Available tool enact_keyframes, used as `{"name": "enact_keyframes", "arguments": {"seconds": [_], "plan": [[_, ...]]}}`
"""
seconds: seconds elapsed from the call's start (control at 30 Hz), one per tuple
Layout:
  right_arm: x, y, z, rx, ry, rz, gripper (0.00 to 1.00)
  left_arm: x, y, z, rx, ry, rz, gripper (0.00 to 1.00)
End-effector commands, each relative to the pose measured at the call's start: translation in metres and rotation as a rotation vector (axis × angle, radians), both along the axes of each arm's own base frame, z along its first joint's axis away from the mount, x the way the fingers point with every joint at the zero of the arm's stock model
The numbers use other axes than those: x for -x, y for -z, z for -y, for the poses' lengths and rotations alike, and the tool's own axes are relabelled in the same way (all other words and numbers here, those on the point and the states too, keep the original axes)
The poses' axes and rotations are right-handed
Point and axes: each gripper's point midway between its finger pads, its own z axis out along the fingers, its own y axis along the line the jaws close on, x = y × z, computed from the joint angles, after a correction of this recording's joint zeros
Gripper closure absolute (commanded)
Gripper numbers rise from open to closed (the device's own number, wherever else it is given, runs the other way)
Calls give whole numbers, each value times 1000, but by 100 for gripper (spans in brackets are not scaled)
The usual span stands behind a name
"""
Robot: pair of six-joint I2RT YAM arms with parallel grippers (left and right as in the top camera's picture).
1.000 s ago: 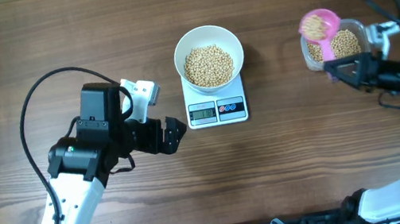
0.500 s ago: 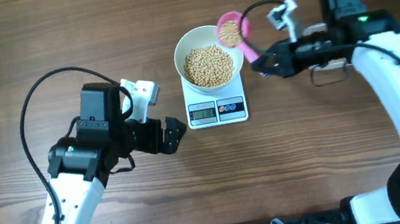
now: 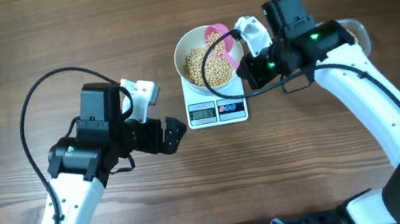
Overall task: Scoop item into bowl and weigh 150g on scale
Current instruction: 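Carry the filled pink scoop left over the white bowl, then tip the pink scoop to pour soybeans into the white bowl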
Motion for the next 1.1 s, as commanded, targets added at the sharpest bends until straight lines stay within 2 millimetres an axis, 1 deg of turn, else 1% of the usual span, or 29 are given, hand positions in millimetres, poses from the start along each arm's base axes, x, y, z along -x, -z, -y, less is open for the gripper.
{"name": "enact_keyframes", "arguments": {"seconds": [0.0,0.1,0.27,0.5,0.63,1.07], "plan": [[-15,-16,7,117,12,133,96,-2,1,-2,-11,11,9,0],[-17,-17,4,172,-10,180,96,-2,1,-2,-11,11,9,0],[-20,-20,-4,182,-50,225,96,-2,1,-2,-11,11,9,0],[-22,-20,1,214,-43,239,96,-2,1,-2,-11,11,9,0],[-26,-19,8,276,-62,269,96,-1,1,-2,-11,11,9,0],[-25,-19,7,288,-90,278,96,-2,1,-2,-11,11,9,0]]}}
